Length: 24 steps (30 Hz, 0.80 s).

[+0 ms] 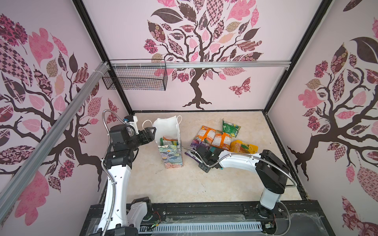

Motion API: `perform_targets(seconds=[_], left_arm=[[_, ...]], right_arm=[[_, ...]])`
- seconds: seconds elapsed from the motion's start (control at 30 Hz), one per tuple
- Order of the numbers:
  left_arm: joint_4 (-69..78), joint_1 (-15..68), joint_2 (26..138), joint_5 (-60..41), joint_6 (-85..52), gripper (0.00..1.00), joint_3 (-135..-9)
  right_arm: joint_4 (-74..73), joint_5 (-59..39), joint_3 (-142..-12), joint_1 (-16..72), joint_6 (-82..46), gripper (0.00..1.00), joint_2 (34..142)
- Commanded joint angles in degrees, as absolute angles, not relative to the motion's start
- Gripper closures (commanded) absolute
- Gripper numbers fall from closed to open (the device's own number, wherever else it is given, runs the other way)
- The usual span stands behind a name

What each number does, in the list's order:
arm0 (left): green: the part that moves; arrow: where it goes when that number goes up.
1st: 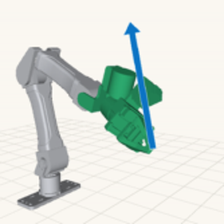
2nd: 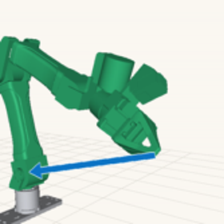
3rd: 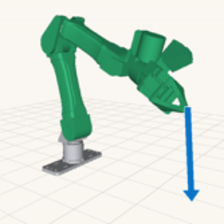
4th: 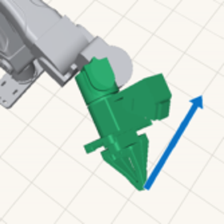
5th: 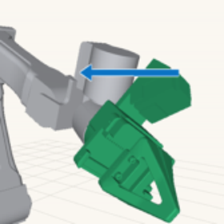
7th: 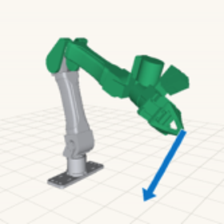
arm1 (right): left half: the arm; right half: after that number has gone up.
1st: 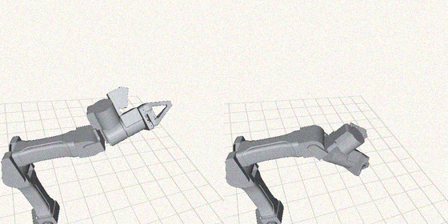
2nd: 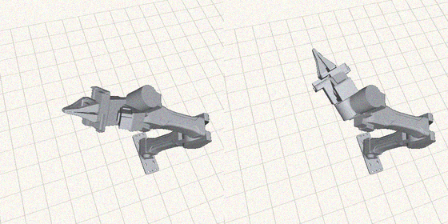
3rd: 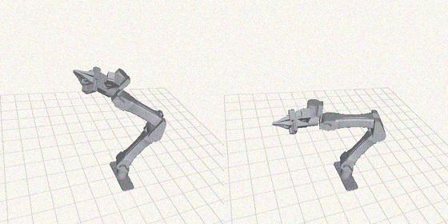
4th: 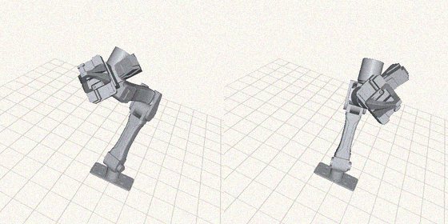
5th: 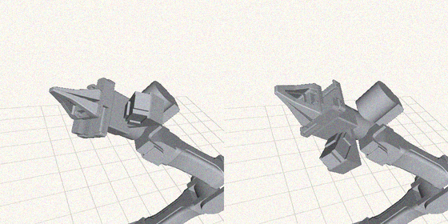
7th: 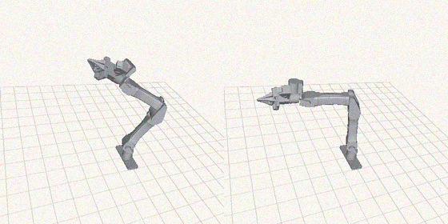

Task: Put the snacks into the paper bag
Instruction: 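Open the right gripper and move it back over the remaining snack packets, then lower the right gripper toward the teal Fox's mint candy packet edge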

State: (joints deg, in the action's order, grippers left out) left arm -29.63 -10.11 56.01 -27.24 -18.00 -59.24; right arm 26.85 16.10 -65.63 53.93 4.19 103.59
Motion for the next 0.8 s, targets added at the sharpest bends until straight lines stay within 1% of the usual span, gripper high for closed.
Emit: perform_targets(seconds=[0.0, 0.23, 0.43, 0.53, 0.63, 0.77], left_arm=[[-28.3, -10.2, 55.8, -28.2, -18.0, 0.24, -57.6], [-28.5, -10.3, 55.6, -27.7, -17.8, 0.24, -57.8], [-28.6, -10.2, 55.4, -27.9, -17.6, 0.24, -57.6], [-28.5, -10.3, 55.4, -27.8, -17.7, 0.24, -57.6], [-28.6, -10.2, 55.4, -27.8, -17.6, 0.24, -57.5], [-28.5, -10.3, 55.5, -27.8, -17.7, 0.24, -57.5]], right_arm=[[26.9, 18.5, -67.6, 53.9, 4.6, 0.64, 105.6], [25.5, 21.7, -66.9, 53.9, 4.4, 0.66, 106.6], [24.9, 22.2, -66.7, 54.0, 3.5, 0.76, 106.6], [24.3, 21.9, -66.0, 54.0, 3.3, 0.83, 105.9], [24.1, 20.5, -65.5, 54.0, 3.0, 0.93, 105.1], [23.7, 19.3, -64.7, 53.9, 2.0, 1.0, 103.7]])
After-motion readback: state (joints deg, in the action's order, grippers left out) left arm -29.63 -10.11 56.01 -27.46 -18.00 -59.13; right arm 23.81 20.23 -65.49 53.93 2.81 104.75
